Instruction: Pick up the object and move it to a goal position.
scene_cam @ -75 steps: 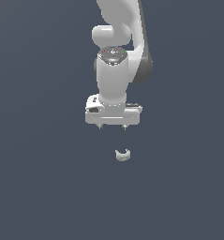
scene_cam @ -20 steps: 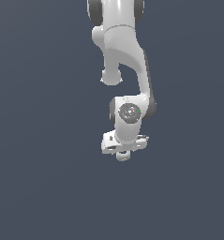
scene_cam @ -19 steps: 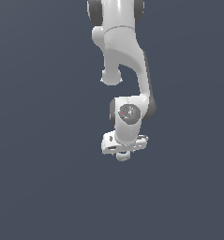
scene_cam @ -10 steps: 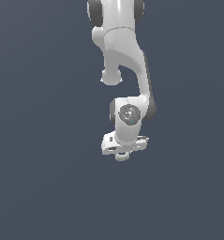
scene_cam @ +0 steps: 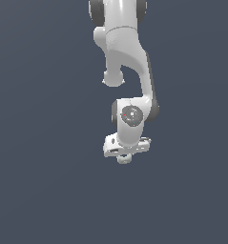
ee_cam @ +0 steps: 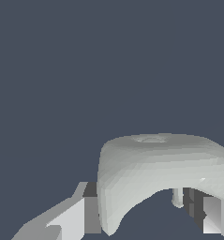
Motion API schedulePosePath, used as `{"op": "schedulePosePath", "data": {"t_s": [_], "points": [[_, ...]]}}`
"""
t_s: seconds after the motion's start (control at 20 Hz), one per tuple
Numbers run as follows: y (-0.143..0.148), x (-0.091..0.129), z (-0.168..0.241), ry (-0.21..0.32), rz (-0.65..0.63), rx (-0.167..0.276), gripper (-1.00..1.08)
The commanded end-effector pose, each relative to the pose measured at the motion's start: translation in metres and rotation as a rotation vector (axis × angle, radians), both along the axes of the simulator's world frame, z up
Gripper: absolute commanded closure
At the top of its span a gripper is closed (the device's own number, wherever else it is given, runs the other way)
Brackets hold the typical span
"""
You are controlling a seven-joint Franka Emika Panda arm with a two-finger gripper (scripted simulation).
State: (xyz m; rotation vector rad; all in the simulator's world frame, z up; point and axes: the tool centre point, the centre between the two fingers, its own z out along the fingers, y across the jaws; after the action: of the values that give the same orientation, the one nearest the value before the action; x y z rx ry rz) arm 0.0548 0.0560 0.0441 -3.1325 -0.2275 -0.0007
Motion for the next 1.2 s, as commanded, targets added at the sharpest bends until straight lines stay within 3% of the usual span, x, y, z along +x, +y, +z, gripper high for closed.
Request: {"op": "schedulePosePath", "data": {"t_s": [0.0, 0.5, 1.15], "points": [[-0.002, -0.001, 0.005, -0.001, 0.000, 0.000, 1.08], [-0.026, -0.016, 0.060, -0.001, 0.000, 0.000, 1.08], [-0.083, -0.048, 0.193, 0.000, -0.001, 0.000, 1.08]]}}
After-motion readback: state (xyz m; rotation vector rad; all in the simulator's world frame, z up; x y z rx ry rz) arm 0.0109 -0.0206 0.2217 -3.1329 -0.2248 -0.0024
